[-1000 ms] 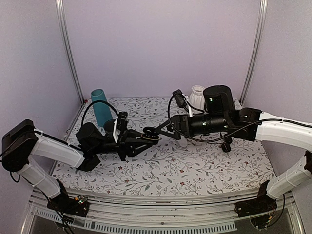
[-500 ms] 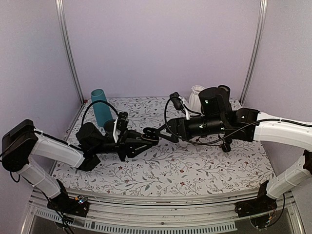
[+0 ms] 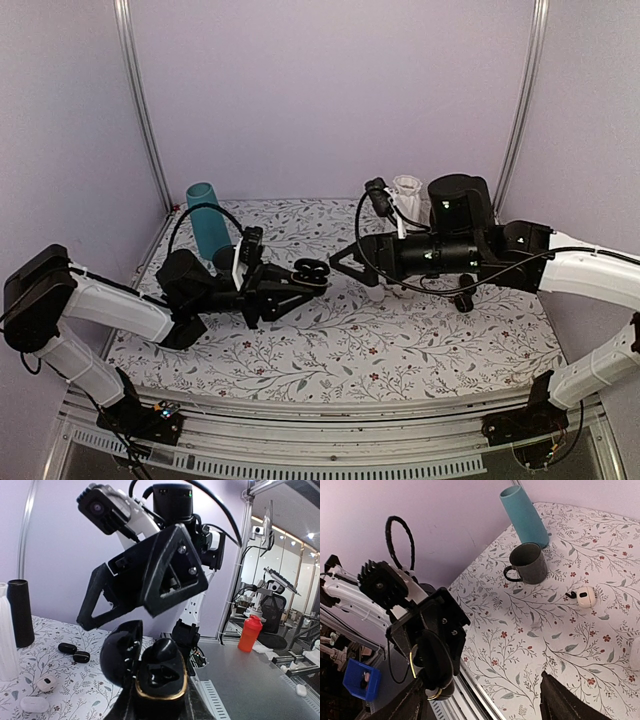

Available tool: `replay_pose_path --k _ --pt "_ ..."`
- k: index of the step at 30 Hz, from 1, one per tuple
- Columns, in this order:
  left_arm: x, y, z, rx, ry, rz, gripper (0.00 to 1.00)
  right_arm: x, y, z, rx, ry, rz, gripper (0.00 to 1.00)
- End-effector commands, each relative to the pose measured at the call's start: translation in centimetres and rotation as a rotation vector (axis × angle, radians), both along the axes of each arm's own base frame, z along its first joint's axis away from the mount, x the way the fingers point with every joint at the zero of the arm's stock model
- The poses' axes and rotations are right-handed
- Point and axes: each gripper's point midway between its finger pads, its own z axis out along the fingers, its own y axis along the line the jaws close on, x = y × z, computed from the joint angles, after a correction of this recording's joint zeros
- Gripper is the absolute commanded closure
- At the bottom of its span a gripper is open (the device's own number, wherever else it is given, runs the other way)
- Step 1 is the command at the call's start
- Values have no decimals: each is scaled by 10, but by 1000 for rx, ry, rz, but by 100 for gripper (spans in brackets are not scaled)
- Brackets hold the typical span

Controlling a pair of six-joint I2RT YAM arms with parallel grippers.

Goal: Insert the wireless bluetooth earbuds into the charging case
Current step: Pass from the left arm to the right

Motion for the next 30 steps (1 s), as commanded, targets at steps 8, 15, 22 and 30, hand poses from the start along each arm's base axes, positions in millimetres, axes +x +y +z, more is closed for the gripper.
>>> replay_pose_path --k 8,15,22,30 --pt "-1 4 26 -70 -105 72 100 -19 8 24 364 184 57 29" --pt "-4 0 26 -64 -116 68 100 -21 18 19 392 211 101 33" --pt "-7 -1 26 -62 -131 73 100 -28 25 17 441 270 153 33" --pt "-12 -3 27 -58 -136 45 100 -20 26 12 448 264 110 46"
